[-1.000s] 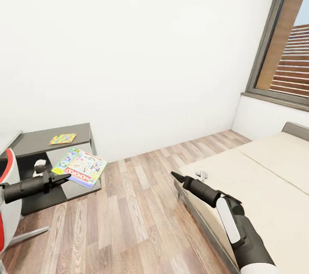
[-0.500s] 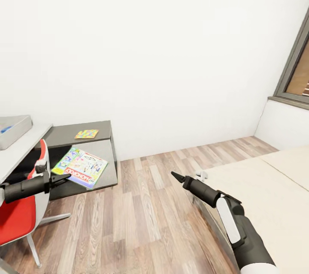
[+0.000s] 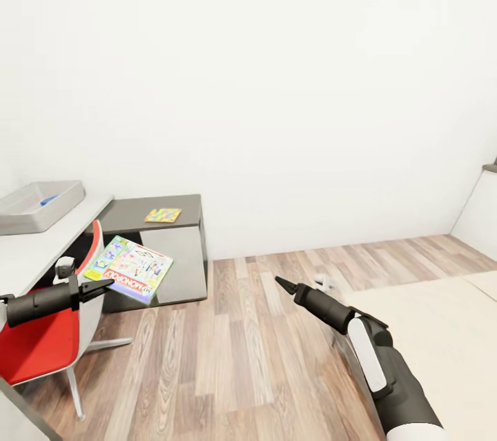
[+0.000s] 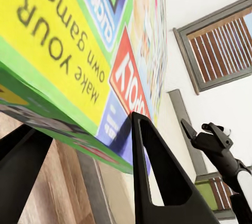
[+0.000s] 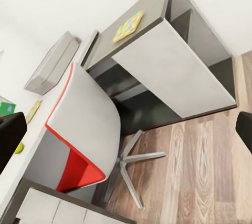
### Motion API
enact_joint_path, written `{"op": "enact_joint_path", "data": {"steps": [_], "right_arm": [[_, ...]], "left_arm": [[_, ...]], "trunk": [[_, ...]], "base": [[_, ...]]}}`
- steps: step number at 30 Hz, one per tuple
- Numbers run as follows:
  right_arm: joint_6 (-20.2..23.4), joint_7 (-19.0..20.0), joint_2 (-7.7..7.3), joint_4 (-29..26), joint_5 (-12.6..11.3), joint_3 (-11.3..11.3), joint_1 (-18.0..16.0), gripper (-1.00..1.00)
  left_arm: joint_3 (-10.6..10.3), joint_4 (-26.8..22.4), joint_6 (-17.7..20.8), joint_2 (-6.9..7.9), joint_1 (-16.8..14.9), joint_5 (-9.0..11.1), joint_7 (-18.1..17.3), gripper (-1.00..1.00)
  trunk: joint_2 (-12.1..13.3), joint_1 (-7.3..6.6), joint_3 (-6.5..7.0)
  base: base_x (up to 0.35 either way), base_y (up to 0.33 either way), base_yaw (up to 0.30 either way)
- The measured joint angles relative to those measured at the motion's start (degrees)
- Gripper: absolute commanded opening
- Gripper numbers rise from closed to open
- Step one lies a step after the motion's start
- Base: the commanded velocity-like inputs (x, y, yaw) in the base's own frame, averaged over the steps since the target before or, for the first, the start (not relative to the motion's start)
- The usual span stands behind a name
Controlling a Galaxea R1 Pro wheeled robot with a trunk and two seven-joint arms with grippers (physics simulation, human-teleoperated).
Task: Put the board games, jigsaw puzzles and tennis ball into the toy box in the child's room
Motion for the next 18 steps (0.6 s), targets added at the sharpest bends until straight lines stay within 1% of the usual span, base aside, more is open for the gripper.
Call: {"op": "enact_joint_path", "data": {"steps": [10, 15, 18], "right_arm": [[0.0, 0.0, -0.14, -0.2, 0.0, -0.1, 0.0, 1.00], [0.0, 0.0, -0.12, -0.4, 0.0, -0.1, 0.0, 1.00], [0.0, 0.1, -0.19, -0.3, 0.0, -0.1, 0.0, 1.00]], "left_arm": [[0.0, 0.0, 0.0, -0.02, 0.0, -0.1, 0.0, -1.00], [0.0, 0.0, -0.1, -0.04, 0.0, -0.1, 0.1, -1.00], [0.0, 0.0, 0.1, -0.25, 0.0, 0.1, 0.0, -1.00]], "trunk": [[0.0, 0.00, 0.00], [0.0, 0.00, 0.16], [0.0, 0.02, 0.33]], "base": [[0.321, -0.004, 0.013], [0.306, -0.012, 0.149], [0.114, -0.023, 0.209]]}}
